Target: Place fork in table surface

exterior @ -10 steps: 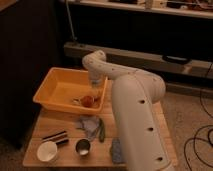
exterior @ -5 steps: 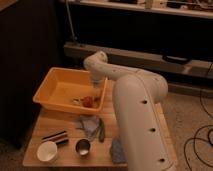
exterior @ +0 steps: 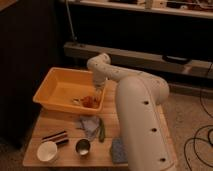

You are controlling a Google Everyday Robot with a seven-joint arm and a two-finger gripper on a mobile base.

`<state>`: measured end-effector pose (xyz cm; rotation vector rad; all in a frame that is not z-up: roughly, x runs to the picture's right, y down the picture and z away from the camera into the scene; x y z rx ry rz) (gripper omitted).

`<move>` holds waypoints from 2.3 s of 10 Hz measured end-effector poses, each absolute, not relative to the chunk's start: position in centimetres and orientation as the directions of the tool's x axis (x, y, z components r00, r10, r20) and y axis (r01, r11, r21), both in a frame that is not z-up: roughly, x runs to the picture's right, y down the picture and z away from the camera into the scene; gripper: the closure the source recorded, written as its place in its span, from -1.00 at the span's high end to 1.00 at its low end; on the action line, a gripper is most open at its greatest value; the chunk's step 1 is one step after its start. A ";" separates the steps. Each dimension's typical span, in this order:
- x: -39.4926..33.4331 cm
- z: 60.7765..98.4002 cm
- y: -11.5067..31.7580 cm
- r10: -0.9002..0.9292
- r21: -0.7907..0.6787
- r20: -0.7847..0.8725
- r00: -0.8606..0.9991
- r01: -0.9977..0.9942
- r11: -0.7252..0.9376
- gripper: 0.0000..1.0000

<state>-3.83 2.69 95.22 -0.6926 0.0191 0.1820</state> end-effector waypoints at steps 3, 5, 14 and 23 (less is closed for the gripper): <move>-4.4 94.3 4.2 0.167 -0.664 -0.063 0.984 -0.166 0.729 0.30; -4.8 94.1 4.7 0.180 -0.672 -0.057 0.982 -0.171 0.720 0.30; -5.1 95.1 6.2 0.178 -0.689 -0.046 0.983 -0.160 0.707 0.30; -5.0 95.3 6.1 0.163 -0.690 -0.044 0.986 -0.148 0.708 0.30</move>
